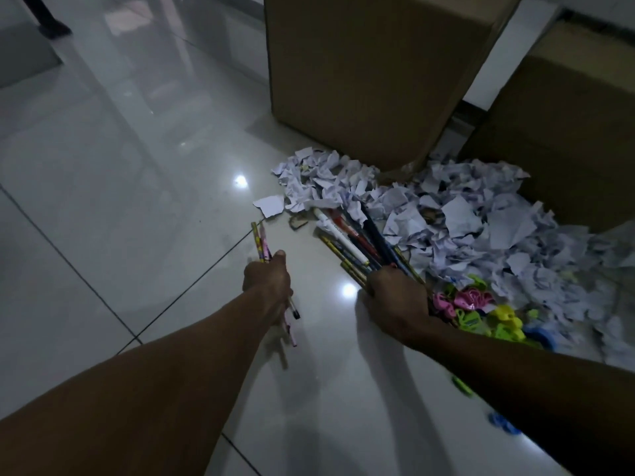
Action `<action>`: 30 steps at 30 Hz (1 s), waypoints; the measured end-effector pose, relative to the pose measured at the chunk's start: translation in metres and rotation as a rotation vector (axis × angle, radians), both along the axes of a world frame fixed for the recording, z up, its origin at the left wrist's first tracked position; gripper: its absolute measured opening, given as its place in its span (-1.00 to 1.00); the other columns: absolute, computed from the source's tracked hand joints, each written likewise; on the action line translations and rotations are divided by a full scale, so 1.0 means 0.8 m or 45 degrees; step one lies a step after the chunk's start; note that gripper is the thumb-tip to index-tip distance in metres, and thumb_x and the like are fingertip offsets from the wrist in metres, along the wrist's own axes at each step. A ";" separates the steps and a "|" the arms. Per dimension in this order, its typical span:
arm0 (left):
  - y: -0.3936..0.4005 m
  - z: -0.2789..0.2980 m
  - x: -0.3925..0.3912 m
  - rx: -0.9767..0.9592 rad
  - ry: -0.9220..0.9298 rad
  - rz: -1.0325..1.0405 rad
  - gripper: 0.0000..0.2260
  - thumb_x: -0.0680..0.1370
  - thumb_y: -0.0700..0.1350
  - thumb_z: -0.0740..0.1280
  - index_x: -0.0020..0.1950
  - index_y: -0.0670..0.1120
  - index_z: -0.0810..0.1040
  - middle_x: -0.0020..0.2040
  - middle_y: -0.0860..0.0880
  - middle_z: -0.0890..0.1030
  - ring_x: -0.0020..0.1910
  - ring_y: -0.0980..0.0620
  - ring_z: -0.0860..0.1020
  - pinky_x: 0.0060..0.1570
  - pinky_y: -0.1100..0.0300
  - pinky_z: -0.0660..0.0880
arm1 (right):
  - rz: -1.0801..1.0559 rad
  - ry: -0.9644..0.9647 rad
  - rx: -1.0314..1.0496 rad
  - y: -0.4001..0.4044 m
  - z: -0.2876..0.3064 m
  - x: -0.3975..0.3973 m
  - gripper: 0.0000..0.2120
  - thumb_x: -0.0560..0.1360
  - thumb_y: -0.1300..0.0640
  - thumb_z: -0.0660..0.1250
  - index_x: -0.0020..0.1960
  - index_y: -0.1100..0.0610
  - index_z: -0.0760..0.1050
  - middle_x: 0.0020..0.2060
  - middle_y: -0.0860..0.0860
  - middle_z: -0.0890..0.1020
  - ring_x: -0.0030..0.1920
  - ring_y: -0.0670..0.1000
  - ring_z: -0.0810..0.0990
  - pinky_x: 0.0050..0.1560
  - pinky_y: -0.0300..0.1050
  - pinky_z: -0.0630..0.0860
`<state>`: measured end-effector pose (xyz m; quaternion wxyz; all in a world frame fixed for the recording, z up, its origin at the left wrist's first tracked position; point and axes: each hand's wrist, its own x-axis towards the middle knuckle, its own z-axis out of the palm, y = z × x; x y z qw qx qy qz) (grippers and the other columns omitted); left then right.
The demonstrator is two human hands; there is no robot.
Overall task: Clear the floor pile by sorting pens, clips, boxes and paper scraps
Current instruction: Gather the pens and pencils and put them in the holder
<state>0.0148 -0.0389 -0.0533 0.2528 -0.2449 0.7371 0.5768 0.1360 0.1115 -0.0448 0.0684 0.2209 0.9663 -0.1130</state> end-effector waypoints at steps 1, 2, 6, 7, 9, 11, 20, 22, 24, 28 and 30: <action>-0.002 0.002 -0.003 -0.004 0.010 0.021 -0.72 0.59 0.05 0.28 -0.04 -0.18 0.44 -0.40 -0.13 0.44 -0.49 -0.07 0.43 -0.43 0.20 0.36 | -0.034 0.031 0.046 -0.006 -0.002 0.000 -0.85 0.52 0.10 0.29 -0.06 0.14 0.60 -0.07 0.10 0.63 -0.09 0.15 0.64 -0.10 0.04 0.60; -0.004 0.003 -0.006 -0.009 0.007 0.025 -0.71 0.59 0.05 0.27 0.02 -0.19 0.45 -0.40 -0.11 0.43 -0.49 -0.06 0.44 -0.44 0.22 0.33 | -0.070 0.053 0.089 -0.013 -0.006 -0.001 -0.85 0.53 0.13 0.28 -0.05 0.16 0.60 -0.06 0.11 0.62 -0.07 0.16 0.64 -0.11 0.02 0.60; -0.014 0.006 -0.009 -0.035 -0.028 -0.059 -0.52 0.60 0.08 0.25 0.36 -0.23 0.36 -0.32 -0.11 0.42 -0.48 -0.03 0.44 -0.55 0.28 0.31 | -0.239 0.145 0.056 -0.032 -0.021 0.009 -0.89 0.52 0.16 0.28 -0.08 0.12 0.58 -0.07 0.08 0.63 -0.11 0.15 0.64 -0.14 0.01 0.58; -0.015 0.007 -0.008 -0.045 -0.028 -0.083 -0.54 0.59 0.09 0.26 0.32 -0.23 0.38 -0.32 -0.12 0.42 -0.48 -0.03 0.44 -0.55 0.28 0.30 | -0.277 0.158 0.028 -0.034 -0.024 0.011 -0.90 0.53 0.14 0.29 -0.07 0.11 0.57 -0.08 0.07 0.63 -0.10 0.14 0.63 -0.12 0.02 0.58; -0.014 0.010 -0.004 -0.055 -0.006 -0.122 -0.63 0.58 0.09 0.29 0.16 -0.21 0.45 -0.33 -0.12 0.43 -0.49 -0.03 0.45 -0.50 0.25 0.32 | -0.318 0.148 0.013 -0.035 -0.027 0.015 -0.89 0.54 0.10 0.30 -0.04 0.12 0.57 -0.08 0.06 0.64 -0.06 0.12 0.62 -0.10 0.00 0.56; -0.011 0.013 -0.001 -0.055 0.021 -0.151 -0.68 0.56 0.08 0.32 0.01 -0.18 0.45 -0.36 -0.12 0.45 -0.49 -0.04 0.45 -0.45 0.21 0.35 | -0.313 0.132 0.019 -0.038 -0.028 0.018 -0.87 0.54 0.10 0.31 -0.03 0.12 0.60 -0.05 0.07 0.63 -0.01 0.10 0.58 -0.07 0.02 0.56; 0.000 0.029 0.008 0.087 0.003 -0.268 -0.77 0.60 -0.12 0.30 -0.20 -0.10 0.32 -0.45 -0.07 0.27 -0.59 0.05 0.21 -0.56 0.32 0.17 | -0.149 0.379 -0.181 -0.036 -0.014 -0.009 -0.85 0.54 0.18 0.25 0.05 0.13 0.30 -0.12 0.11 0.60 -0.17 0.16 0.60 -0.21 0.08 0.57; -0.007 0.032 0.008 0.073 -0.016 -0.306 -0.74 0.58 -0.15 0.33 -0.23 -0.11 0.30 -0.48 -0.06 0.25 -0.63 0.07 0.18 -0.59 0.34 0.15 | -0.137 0.270 -0.108 -0.037 -0.012 -0.021 -0.78 0.55 0.08 0.23 0.14 0.13 0.31 -0.09 0.11 0.61 -0.15 0.17 0.63 -0.16 0.08 0.60; -0.013 0.034 0.007 0.071 -0.020 -0.330 -0.75 0.57 -0.16 0.34 -0.23 -0.12 0.32 -0.48 -0.06 0.26 -0.63 0.06 0.19 -0.60 0.33 0.16 | -0.142 0.162 0.029 -0.034 -0.010 -0.030 -0.78 0.55 0.07 0.23 0.15 0.14 0.41 -0.05 0.10 0.64 -0.11 0.17 0.65 -0.13 0.01 0.58; -0.025 0.033 0.003 0.021 0.031 -0.332 -0.77 0.56 -0.16 0.35 -0.22 -0.13 0.34 -0.48 -0.07 0.28 -0.67 0.06 0.21 -0.61 0.34 0.18 | -0.136 0.100 0.121 -0.033 -0.016 -0.038 -0.85 0.56 0.19 0.21 0.07 0.15 0.52 -0.02 0.10 0.63 -0.12 0.15 0.65 -0.11 0.01 0.57; -0.029 0.031 0.000 -0.005 0.045 -0.325 -0.79 0.56 -0.16 0.36 -0.18 -0.15 0.36 -0.49 -0.07 0.29 -0.70 0.08 0.21 -0.63 0.35 0.18 | -0.114 0.089 0.114 -0.037 -0.020 -0.037 -0.85 0.56 0.19 0.22 0.06 0.14 0.54 0.01 0.10 0.59 -0.13 0.15 0.63 -0.11 0.05 0.57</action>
